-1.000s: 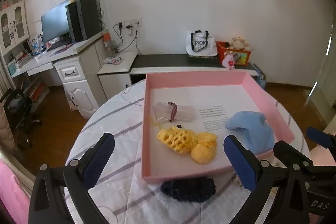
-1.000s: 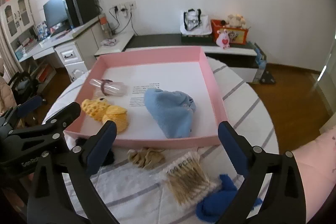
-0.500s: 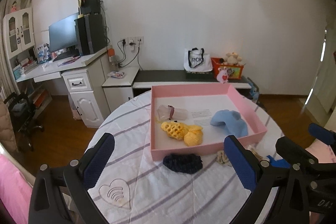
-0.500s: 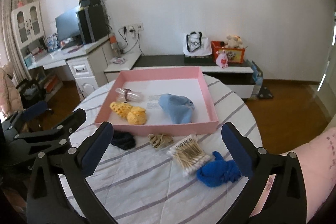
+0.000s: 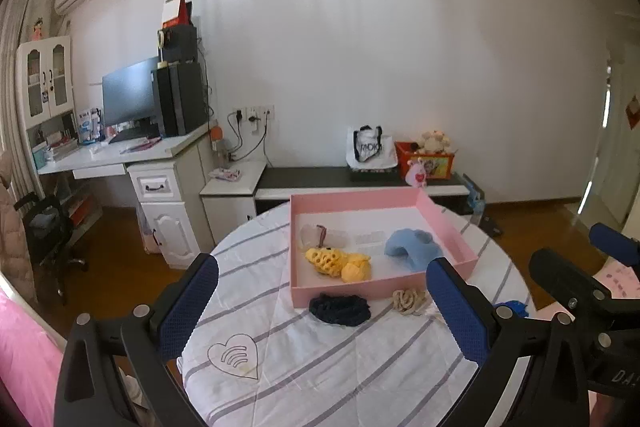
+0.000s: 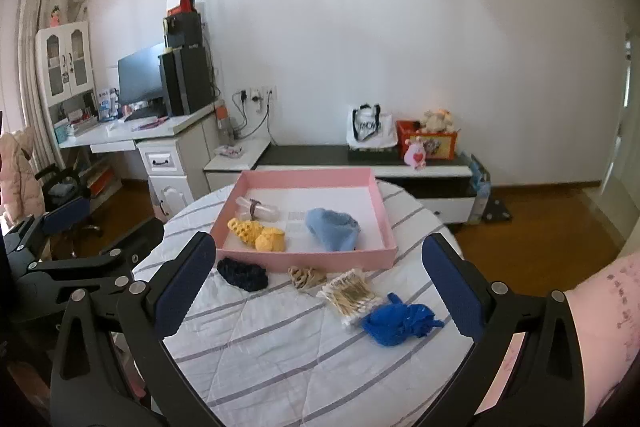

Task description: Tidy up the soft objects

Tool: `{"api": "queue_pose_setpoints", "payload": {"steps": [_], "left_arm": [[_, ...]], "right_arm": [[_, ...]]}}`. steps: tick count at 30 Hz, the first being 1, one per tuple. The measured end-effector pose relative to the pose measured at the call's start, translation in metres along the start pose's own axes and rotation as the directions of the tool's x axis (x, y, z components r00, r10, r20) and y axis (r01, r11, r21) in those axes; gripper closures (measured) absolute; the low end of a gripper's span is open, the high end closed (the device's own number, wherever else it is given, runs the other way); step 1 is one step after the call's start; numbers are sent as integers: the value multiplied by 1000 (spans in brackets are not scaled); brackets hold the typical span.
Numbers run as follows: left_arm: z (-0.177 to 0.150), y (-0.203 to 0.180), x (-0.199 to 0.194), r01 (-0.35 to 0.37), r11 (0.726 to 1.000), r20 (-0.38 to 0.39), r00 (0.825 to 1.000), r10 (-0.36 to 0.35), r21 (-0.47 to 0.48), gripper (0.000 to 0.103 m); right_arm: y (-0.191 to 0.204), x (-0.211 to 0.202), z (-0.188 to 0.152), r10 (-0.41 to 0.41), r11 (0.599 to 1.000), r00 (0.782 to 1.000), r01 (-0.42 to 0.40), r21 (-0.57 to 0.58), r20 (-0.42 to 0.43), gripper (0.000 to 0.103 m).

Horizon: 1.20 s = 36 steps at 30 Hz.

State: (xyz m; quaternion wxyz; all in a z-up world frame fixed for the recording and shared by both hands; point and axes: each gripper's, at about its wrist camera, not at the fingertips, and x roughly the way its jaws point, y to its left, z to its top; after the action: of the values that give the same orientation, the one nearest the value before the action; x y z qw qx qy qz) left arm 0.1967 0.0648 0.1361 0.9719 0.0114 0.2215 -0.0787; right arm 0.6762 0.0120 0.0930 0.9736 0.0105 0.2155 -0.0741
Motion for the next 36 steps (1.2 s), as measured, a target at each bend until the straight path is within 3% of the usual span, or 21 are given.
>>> {"api": "queue_pose_setpoints", "payload": {"steps": [14,25,36], "left_arm": [[-6,-1,-63,16,1000,144,989,-16,3,0],[-25,-5,-105,4,1000,257,966,-4,-1,0],[-40,-12,-107,-25,1000,274,961,27,-10,0]], "right_arm": [[11,-64,9,-47,998,985,55,-42,168,0],[16,-110,9,-57,996,956,75,-54,286,0],[16,-120,7,-48,995,955,70,-65,293,0]]}}
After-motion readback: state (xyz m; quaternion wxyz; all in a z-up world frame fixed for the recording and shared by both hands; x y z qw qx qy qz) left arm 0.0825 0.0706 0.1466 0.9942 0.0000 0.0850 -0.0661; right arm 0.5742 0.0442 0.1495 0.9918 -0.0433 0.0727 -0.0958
